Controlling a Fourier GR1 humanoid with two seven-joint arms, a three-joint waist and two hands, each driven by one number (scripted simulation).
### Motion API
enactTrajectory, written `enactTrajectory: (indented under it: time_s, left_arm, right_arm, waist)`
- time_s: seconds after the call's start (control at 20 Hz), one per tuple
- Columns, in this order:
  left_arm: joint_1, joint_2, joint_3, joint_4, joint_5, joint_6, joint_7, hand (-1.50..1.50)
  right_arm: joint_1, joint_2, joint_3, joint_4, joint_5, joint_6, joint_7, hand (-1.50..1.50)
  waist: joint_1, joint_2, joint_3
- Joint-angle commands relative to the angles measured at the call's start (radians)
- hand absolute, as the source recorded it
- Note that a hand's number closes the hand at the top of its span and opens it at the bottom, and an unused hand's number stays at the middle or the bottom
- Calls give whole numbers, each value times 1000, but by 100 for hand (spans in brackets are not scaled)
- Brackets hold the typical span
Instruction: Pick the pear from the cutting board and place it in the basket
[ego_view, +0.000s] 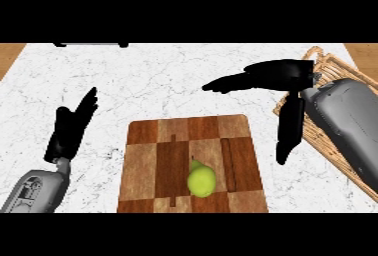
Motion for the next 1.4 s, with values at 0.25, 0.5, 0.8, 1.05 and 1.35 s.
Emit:
enactTrajectory:
  time_s: [0.25, 0.5, 0.8, 1.05, 1.35]
  left_arm:
    - [-2, -18, 52, 11, -24, -33, 16, 0]
    - [6, -50, 40, -4, -64, -23, 2, 0]
    - [41, -41, 70, -111, -55, -56, 64, 0]
    - [32, -49, 81, -86, -78, -73, 53, 0]
    - [7, -82, 112, -1, -85, -89, -19, 0]
  right_arm:
    - [46, 93, -100, 39, 133, 27, 30, -150]
    - [156, 95, -131, -38, 271, -1, -46, -150]
    - [181, 207, -121, -49, 343, -23, 12, -150]
    - [247, 282, -87, -26, 460, -46, -71, -150]
    - [298, 330, -59, 62, 639, -110, -242, -150]
  waist:
    - [-4, 0, 1]
    - [-8, 0, 1]
    - [-4, -2, 1]
    - [-3, -1, 1]
    - [-3, 1, 1]
